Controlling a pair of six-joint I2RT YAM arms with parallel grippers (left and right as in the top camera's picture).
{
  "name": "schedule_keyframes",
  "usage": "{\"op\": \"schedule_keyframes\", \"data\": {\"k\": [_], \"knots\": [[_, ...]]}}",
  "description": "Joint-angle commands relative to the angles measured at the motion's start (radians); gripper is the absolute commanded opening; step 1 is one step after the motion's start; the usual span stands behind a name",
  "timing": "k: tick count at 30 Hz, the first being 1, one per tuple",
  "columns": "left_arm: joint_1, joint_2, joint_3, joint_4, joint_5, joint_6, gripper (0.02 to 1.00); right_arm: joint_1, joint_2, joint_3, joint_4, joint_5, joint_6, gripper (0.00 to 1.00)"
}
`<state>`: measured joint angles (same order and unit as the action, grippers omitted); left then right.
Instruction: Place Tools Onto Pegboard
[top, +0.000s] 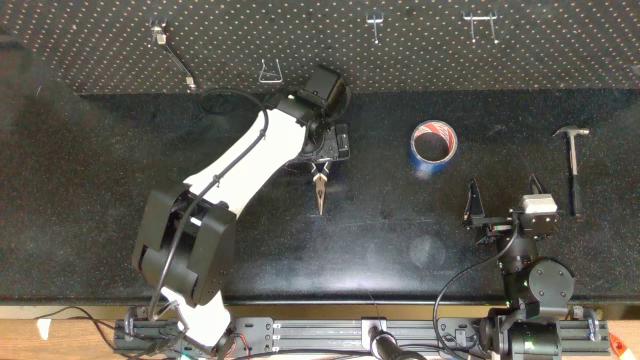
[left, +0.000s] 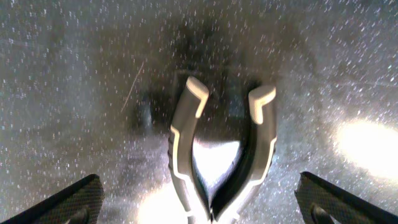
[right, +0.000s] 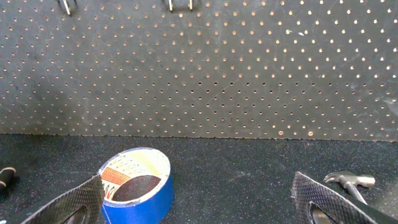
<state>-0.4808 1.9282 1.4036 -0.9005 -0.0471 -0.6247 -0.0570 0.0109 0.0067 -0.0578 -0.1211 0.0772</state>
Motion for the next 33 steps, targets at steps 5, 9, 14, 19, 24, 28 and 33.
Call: {"op": "schedule_keyframes", "data": {"k": [5, 9, 14, 19, 24, 28, 33], "knots": [[-0.003, 0.061, 0.039, 0.020, 0.034, 0.028, 0.998, -0.001, -0.009, -0.003, -0.006, 0.006, 0.016, 0.985], [-0.003, 0.063, 0.040, 0.027, 0.033, 0.029, 0.998, -0.001, -0.009, -0.003, -0.006, 0.006, 0.016, 0.982], [-0.003, 0.071, 0.040, 0.026, 0.049, 0.065, 0.998, -0.001, -0.009, -0.003, -0.006, 0.006, 0.015, 0.985], [-0.003, 0.073, 0.040, 0.026, 0.048, 0.066, 0.998, -0.001, -0.009, -0.003, -0.006, 0.006, 0.015, 0.985], [-0.003, 0.076, 0.040, 0.026, 0.048, 0.084, 0.998, -0.001, -0.009, -0.003, -0.006, 0.005, 0.016, 0.985], [-0.003, 0.076, 0.040, 0.023, 0.048, 0.084, 0.998, -0.001, -0.009, -0.003, -0.006, 0.005, 0.015, 0.985], [-0.003, 0.076, 0.040, 0.023, 0.029, 0.084, 0.998, -0.001, -0.009, -0.003, -0.006, 0.006, 0.015, 0.985]]}}
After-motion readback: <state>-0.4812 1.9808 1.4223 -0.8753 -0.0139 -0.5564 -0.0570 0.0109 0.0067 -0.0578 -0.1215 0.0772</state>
